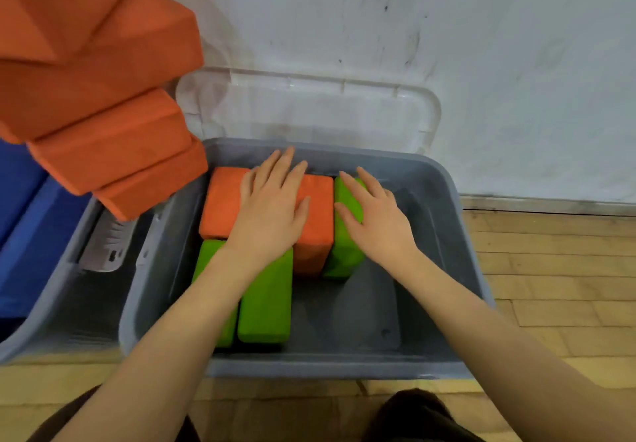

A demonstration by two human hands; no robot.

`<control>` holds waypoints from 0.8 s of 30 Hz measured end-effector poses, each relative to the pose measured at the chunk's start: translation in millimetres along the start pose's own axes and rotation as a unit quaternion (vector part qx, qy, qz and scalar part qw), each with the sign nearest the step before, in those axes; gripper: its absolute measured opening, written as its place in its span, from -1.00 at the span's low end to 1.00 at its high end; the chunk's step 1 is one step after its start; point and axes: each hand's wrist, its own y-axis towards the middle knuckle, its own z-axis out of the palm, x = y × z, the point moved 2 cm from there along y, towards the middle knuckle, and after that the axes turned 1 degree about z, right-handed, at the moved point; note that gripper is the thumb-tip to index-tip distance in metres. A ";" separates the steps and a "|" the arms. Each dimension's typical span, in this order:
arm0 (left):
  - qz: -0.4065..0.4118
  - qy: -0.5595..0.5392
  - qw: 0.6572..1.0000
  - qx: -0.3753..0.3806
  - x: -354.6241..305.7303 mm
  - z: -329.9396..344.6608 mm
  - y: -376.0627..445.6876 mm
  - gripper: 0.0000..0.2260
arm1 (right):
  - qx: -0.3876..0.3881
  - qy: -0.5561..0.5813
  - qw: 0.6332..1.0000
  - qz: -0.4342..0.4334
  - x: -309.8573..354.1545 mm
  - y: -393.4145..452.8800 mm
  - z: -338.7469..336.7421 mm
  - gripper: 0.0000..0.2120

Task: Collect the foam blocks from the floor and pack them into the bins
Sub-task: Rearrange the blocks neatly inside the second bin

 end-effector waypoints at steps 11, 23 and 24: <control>0.003 0.101 0.975 -0.198 41.1 -194.1 17.1 -0.53 | -0.153 0.157 0.962 -0.161 174.0 57.1 -88.9 -0.52; -0.192 0.128 0.966 -0.120 169.0 -245.7 -10.5 -0.29 | -0.043 0.199 0.950 -0.235 303.9 90.5 -50.7 -0.41; -0.192 0.121 0.967 -0.112 174.0 -247.5 -11.0 -0.31 | -0.049 0.219 0.946 -0.234 306.3 90.5 -48.0 -0.44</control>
